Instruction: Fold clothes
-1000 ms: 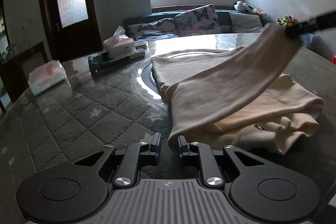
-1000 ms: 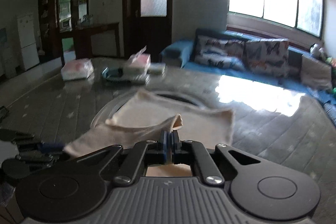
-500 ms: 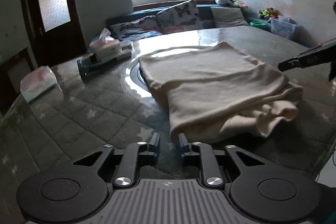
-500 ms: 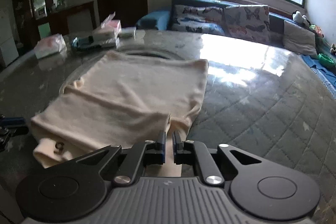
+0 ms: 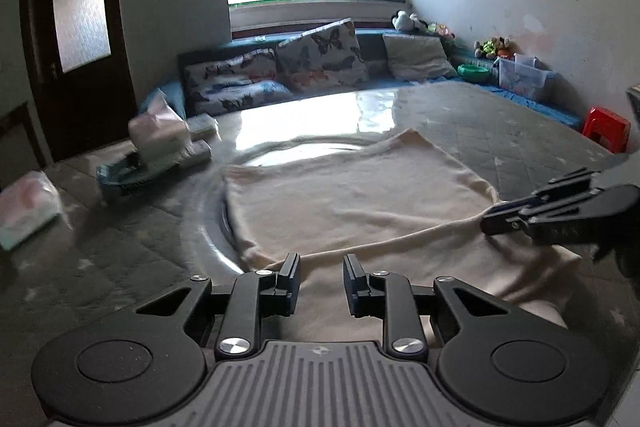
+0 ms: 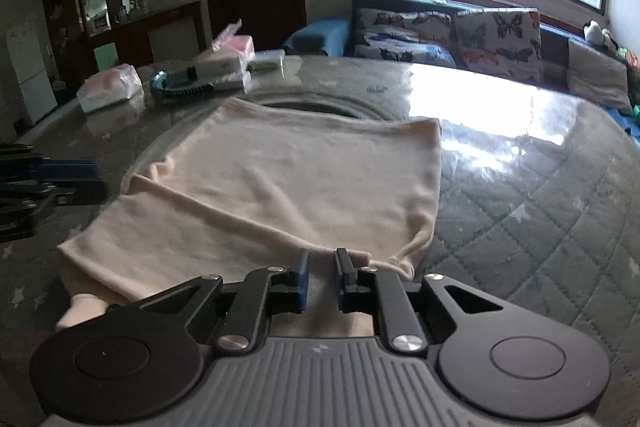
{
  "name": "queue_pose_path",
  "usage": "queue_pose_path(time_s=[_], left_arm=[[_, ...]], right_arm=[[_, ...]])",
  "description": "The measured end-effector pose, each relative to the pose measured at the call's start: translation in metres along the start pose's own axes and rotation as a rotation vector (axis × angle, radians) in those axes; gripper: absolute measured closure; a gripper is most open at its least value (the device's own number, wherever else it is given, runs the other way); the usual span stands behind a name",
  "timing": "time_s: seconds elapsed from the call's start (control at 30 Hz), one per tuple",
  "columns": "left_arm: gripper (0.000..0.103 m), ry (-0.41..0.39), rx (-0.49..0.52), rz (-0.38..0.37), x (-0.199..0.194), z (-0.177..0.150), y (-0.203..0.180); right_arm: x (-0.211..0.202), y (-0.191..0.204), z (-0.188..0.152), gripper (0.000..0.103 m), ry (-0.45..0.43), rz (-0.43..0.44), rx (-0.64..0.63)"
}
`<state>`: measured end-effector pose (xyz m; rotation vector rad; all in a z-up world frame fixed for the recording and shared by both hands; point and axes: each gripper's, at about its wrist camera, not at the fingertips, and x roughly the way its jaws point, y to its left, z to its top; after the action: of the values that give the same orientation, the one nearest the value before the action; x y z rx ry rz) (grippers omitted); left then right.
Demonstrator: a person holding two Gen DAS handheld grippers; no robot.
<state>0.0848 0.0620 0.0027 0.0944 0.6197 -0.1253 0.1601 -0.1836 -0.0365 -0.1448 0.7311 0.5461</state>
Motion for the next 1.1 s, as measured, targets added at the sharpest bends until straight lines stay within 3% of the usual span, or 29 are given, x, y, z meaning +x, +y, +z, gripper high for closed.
queue_pose_path(time_s=[0.17, 0.23, 0.3, 0.33, 0.57, 0.87, 0.97, 1.1], left_arm=[[0.075, 0.062, 0.007, 0.024, 0.026, -0.006, 0.0], [0.075, 0.064, 0.007, 0.02, 0.027, -0.01, 0.001], [0.075, 0.061, 0.016, 0.019, 0.026, -0.012, 0.001], [0.075, 0.061, 0.018, 0.019, 0.026, -0.012, 0.001], [0.075, 0.035, 0.056, 0.014, -0.001, -0.012, -0.003], [0.071, 0.006, 0.263, -0.037, -0.065, -0.049, -0.023], [0.071, 0.01, 0.308, -0.049, -0.074, -0.059, -0.031], [0.071, 0.012, 0.354, -0.06, -0.074, -0.069, -0.041]], right_arm=[[-0.002, -0.003, -0.002, 0.09, -0.001, 0.013, -0.014], [-0.007, -0.003, -0.001, 0.085, -0.004, 0.016, -0.023], [-0.013, -0.003, -0.003, 0.057, -0.008, 0.023, -0.035], [-0.015, -0.002, -0.005, 0.055, -0.008, 0.026, -0.049], [-0.022, 0.002, -0.016, 0.055, 0.011, 0.016, -0.109], [-0.038, 0.003, -0.022, 0.056, -0.004, 0.035, -0.164], [-0.033, 0.002, -0.029, 0.06, 0.017, 0.026, -0.161], [-0.046, 0.003, -0.028, 0.06, -0.033, 0.0, -0.155]])
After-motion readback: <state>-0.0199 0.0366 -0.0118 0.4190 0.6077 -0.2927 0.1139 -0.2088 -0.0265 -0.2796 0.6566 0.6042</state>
